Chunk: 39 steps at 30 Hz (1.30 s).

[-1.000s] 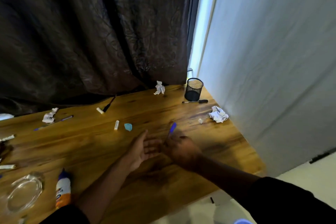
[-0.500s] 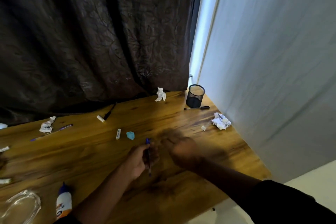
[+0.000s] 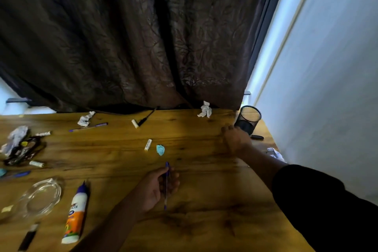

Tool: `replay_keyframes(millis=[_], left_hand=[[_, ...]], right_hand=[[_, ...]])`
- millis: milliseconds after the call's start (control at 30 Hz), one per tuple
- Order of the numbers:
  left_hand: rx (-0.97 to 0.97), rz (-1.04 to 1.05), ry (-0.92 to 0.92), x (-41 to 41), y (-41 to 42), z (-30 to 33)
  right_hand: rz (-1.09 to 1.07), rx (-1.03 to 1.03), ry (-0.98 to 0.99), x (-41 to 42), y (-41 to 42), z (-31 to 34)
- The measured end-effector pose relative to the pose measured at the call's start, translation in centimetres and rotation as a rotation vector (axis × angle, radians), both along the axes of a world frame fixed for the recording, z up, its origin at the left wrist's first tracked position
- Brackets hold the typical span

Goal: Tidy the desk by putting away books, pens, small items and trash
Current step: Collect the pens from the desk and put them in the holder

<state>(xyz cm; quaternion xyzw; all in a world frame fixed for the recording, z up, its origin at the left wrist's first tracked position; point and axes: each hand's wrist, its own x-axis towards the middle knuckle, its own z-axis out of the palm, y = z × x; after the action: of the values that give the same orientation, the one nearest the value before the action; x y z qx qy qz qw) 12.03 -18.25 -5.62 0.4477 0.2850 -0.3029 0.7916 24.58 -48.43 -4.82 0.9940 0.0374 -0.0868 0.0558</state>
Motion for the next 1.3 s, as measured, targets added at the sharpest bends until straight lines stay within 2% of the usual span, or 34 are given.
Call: replay_keyframes(millis=[133,433,567,633,733,800,1000,1067,1167,1300], left_hand=[[-0.011,0.032,0.005,-0.9,0.0,0.0],[0.005,0.084,0.018,-1.3,0.6,-0.3],[-0.005,0.096,0.025,-1.1,0.8,-0.2],[-0.011,0.109,0.024,-0.9,0.9,0.1],[-0.019,0.16,0.033,-0.2,1.4,0.7],[-0.027,0.192,0.034,0.4,1.9,1.3],[-0.064,0.318,0.014,1.8,5.0,3.0],[-0.027,0.357,0.015,2.3,5.6,3.7],[0.065,0.362,0.019,2.3,6.4,4.4],[0.074,0.336,0.033,2.0,8.6,3.8]], right_hand=[[0.063,-0.068,0.034,0.7,-0.6,-0.1],[0.261,-0.043,-0.083,-1.8,2.8,1.1],[0.381,0.112,-0.188,-4.7,7.9,3.4],[0.46,0.206,-0.314,-6.1,10.5,3.9],[0.521,0.438,-0.433,-8.0,13.8,3.9],[0.556,0.513,-0.515,-9.7,15.6,3.7],[0.779,0.606,-0.423,-13.7,19.1,0.6],[0.776,0.645,-0.364,-14.5,19.7,-0.2],[0.818,0.583,-0.447,-14.8,20.7,-0.9],[0.782,0.593,-0.405,-12.0,22.4,0.4]])
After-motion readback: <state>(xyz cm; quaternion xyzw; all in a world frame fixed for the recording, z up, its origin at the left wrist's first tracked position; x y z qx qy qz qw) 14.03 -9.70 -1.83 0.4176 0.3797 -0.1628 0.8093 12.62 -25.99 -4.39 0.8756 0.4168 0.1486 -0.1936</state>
